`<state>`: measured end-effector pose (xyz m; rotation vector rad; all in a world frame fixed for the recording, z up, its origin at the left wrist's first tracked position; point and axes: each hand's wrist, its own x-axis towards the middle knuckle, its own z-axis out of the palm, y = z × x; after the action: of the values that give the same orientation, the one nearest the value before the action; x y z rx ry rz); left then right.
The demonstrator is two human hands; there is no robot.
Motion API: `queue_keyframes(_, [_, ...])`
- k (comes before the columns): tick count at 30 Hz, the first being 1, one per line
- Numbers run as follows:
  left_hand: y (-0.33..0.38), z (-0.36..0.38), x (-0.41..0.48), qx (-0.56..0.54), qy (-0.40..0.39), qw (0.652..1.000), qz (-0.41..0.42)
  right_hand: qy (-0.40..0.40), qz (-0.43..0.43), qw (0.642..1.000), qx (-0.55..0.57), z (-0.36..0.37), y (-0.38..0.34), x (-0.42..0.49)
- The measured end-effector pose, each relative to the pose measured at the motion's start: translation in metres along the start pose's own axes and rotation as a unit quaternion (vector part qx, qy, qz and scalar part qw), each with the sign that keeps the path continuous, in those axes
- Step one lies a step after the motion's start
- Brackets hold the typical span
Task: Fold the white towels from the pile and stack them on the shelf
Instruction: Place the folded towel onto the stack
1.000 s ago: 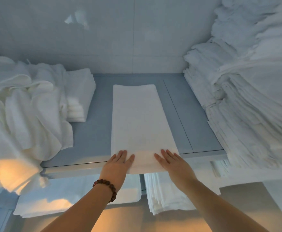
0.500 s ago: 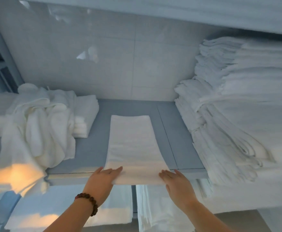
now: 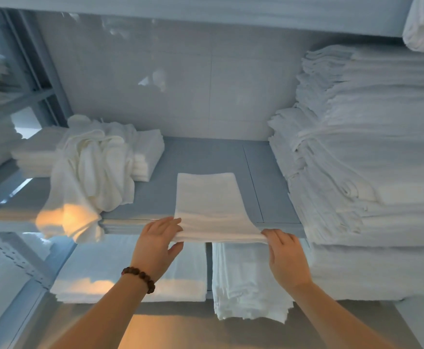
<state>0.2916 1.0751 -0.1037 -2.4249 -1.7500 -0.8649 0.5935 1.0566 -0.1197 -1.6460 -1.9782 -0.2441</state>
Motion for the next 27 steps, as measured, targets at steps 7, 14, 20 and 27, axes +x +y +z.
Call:
queue_keyframes(7, [0.012, -0.022, -0.01, -0.059, 0.069, 0.995, -0.033, 0.081, 0.041, 0.994, 0.061, -0.021, -0.011, 0.0])
queue_keyframes(14, [0.009, -0.032, 0.017, -0.106, 0.125, 0.986, -0.034, 0.141, 0.044, 0.985, 0.09, -0.032, -0.018, 0.045])
queue_keyframes(20, [-0.014, -0.015, 0.055, -0.097, 0.132, 0.985, -0.049, 0.135, 0.073, 0.981, 0.115, -0.008, -0.017, 0.089])
queue_keyframes(27, [-0.064, 0.032, 0.114, -0.114, 0.082, 0.986, -0.093, 0.102, 0.093, 0.983, 0.122, 0.052, -0.005, 0.148])
